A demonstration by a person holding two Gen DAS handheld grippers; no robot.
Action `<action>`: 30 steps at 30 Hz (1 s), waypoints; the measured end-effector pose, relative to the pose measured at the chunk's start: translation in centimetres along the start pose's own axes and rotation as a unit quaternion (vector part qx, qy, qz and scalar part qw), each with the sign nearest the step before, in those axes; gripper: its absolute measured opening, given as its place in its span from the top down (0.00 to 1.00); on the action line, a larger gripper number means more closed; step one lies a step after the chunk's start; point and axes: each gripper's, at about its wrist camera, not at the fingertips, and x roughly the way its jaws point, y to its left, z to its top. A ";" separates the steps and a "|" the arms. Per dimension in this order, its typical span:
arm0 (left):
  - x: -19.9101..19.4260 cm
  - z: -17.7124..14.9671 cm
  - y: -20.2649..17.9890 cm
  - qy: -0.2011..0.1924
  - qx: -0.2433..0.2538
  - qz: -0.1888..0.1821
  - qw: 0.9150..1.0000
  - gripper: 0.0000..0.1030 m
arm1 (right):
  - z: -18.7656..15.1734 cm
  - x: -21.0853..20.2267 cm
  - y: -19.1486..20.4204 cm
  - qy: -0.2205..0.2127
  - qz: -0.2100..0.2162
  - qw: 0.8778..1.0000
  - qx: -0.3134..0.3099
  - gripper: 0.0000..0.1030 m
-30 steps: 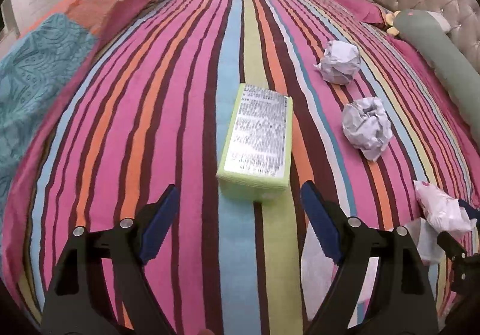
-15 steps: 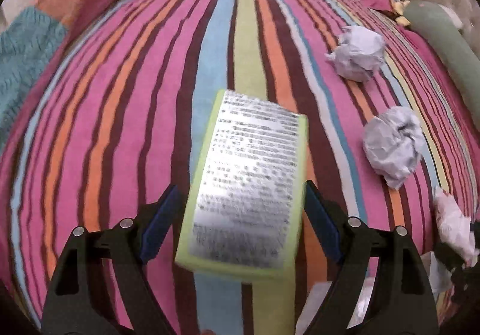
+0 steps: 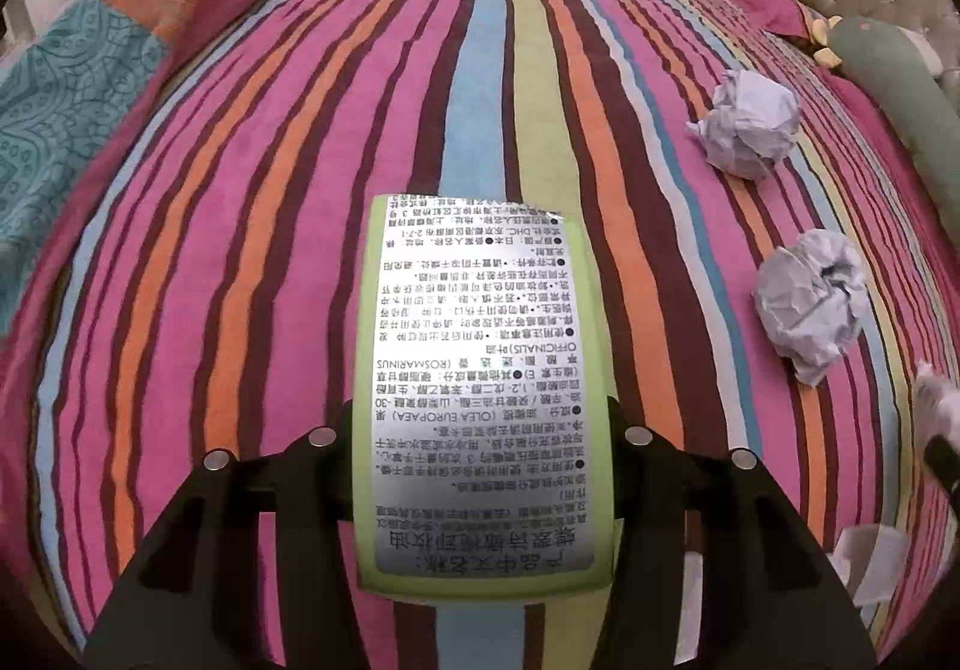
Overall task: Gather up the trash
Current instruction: 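Grasp the green-edged box with the left tool while the right grasps the white wrapper, then carry the green-edged box in the left tool while the right carries the white wrapper to the wastebasket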
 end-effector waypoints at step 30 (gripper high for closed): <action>-16.7 -13.2 2.9 -0.085 0.024 -0.014 0.996 0.53 | -10.4 -13.6 -0.2 -0.055 -0.032 0.997 0.048 0.43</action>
